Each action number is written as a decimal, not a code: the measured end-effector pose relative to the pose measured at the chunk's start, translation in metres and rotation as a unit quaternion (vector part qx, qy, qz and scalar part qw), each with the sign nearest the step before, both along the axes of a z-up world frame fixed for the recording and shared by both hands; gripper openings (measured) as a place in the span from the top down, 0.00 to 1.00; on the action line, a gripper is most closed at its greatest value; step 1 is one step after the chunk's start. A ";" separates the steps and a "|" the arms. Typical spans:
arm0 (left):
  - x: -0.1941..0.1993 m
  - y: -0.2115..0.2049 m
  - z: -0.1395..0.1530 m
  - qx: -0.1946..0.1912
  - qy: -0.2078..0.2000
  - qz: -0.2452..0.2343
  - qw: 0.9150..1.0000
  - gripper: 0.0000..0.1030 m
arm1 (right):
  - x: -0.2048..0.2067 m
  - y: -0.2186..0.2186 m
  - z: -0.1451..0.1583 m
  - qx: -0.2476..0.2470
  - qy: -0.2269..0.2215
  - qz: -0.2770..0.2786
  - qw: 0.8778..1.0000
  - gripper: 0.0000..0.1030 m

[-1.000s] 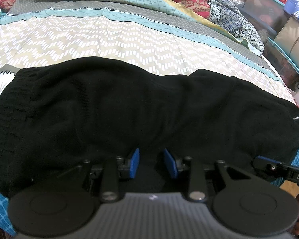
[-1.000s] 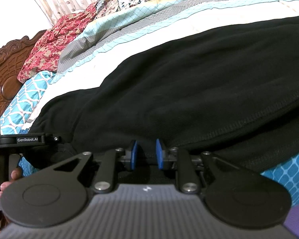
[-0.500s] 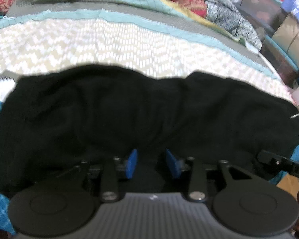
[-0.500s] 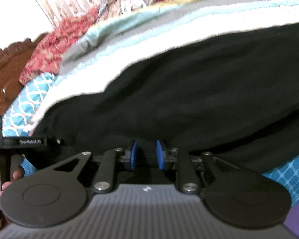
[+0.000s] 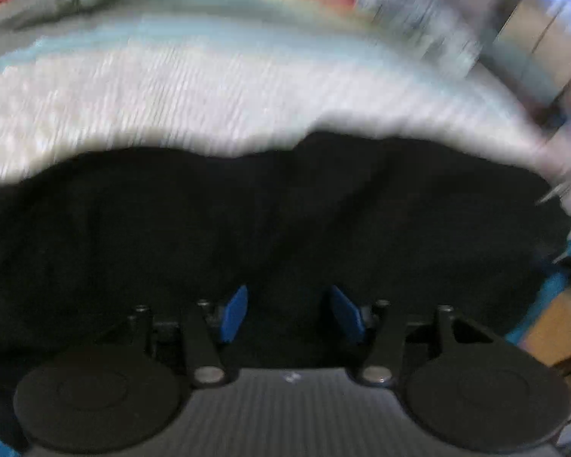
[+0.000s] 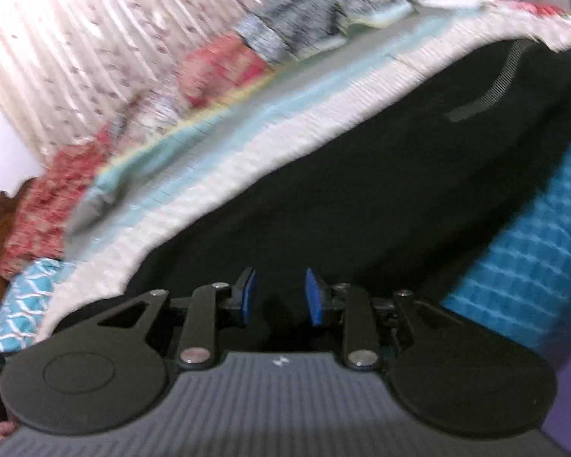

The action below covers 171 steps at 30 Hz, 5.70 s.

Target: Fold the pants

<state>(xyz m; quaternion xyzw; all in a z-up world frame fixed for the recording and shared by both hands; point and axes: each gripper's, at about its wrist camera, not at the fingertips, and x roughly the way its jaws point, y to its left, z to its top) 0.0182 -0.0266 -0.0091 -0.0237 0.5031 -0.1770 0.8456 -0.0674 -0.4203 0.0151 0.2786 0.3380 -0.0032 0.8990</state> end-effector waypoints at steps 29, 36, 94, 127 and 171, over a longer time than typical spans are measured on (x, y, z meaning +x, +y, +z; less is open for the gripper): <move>0.021 -0.091 0.026 -0.037 0.034 -0.015 0.999 0.48 | -0.017 -0.232 -0.009 0.058 -0.084 -0.268 0.958 0.43; 0.023 -0.094 0.023 -0.043 0.039 -0.006 0.998 0.51 | -0.014 -0.212 0.023 0.056 -0.098 -0.216 0.970 0.82; -0.090 0.237 0.030 -0.260 -0.022 0.298 0.918 0.05 | 0.061 0.269 0.031 -0.061 -0.029 0.320 0.945 0.82; -0.066 0.218 -0.007 -0.291 0.016 0.306 0.906 0.00 | 0.072 0.271 -0.032 0.091 0.069 0.288 0.951 0.93; -0.070 0.040 0.091 -0.134 -0.144 -0.040 0.980 0.11 | 0.040 0.164 -0.008 0.110 0.005 0.110 0.988 0.66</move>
